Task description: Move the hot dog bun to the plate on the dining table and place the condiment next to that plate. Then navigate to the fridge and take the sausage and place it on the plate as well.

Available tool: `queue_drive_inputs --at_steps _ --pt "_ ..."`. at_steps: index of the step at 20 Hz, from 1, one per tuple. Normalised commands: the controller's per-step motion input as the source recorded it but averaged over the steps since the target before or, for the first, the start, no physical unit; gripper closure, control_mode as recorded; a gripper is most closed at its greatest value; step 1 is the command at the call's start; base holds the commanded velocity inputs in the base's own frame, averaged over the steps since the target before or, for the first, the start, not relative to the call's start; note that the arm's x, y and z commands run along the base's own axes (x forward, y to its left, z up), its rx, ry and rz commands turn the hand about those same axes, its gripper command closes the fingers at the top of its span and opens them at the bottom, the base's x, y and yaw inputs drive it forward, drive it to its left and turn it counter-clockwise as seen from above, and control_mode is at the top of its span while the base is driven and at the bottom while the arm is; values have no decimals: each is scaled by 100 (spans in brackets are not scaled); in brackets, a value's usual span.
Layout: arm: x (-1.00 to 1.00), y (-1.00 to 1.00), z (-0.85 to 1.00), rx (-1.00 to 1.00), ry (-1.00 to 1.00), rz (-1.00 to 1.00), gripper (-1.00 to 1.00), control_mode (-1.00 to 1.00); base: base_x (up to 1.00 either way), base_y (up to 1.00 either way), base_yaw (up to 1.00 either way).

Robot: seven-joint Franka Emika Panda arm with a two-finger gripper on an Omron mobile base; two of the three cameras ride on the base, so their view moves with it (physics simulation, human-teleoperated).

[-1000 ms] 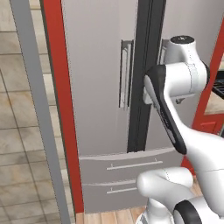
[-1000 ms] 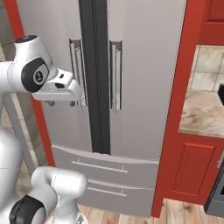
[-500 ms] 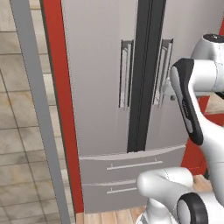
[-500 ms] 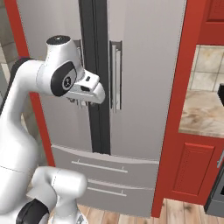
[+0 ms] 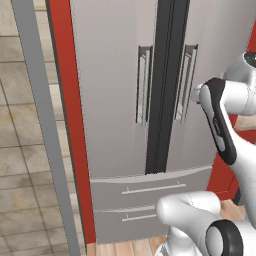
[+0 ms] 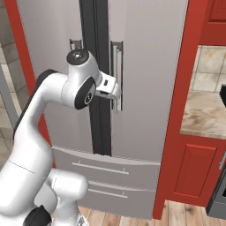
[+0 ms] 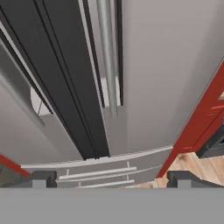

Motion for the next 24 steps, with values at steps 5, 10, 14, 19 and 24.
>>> queue_drive_inputs --at_steps 5,10,14,19,24 --pt "100 0 0 0 0 2 -100 -100 0 0 0" --pt "83 -5 0 0 -5 0 -100 -100 0 0 0" --pt "75 -16 0 0 -4 0 -100 -100 0 0 0" --pt "55 -15 -8 0 -9 0 -100 -100 0 0 0" --pt "41 -20 -14 0 -15 0 -100 -100 0 0 0"
